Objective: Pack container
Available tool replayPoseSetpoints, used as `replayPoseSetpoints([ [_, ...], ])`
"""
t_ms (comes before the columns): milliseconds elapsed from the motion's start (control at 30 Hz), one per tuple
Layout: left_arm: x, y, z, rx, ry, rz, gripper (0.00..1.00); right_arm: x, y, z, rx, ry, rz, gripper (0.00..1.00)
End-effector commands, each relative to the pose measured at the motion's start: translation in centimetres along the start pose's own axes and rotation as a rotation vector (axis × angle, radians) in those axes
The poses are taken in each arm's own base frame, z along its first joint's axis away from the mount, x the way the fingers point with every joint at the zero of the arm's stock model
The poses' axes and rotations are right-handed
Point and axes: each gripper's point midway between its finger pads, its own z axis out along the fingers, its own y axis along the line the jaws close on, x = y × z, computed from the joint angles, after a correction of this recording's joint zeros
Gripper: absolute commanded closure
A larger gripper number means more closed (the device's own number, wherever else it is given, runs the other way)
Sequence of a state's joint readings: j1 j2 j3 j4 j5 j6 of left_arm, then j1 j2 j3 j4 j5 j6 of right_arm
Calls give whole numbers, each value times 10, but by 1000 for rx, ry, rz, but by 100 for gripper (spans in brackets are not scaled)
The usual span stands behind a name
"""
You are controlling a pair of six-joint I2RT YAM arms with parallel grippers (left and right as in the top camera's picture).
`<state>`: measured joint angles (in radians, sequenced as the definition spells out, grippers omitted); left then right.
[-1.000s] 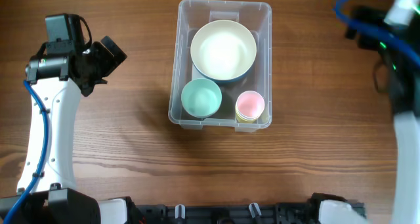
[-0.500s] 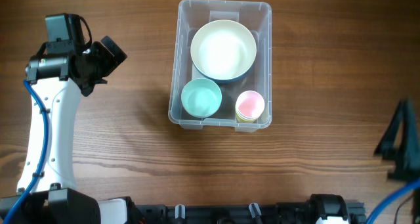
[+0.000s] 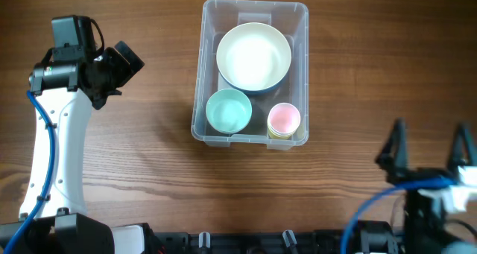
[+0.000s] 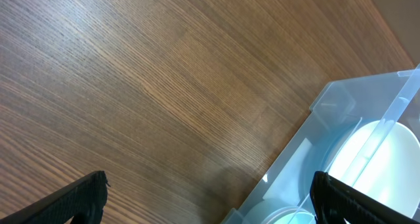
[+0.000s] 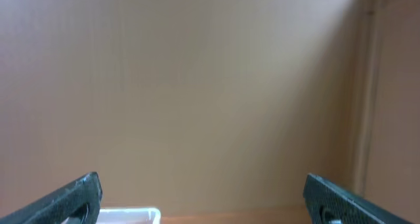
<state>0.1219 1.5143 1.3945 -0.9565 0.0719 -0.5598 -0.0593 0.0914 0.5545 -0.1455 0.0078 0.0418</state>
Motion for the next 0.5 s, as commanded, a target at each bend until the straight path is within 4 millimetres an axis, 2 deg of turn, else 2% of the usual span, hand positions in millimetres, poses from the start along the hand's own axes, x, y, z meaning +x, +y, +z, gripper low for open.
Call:
replayPoseSetpoints([
  [0, -6, -3, -11, 18, -33, 4, 0, 37, 15, 3, -93, -7, 17, 0],
  [267, -6, -3, -11, 18, -33, 4, 0, 111, 11, 8, -81, 73, 96, 0],
  [467, -6, -3, -11, 18, -33, 4, 0, 148, 11, 8, -83, 130, 105, 0],
])
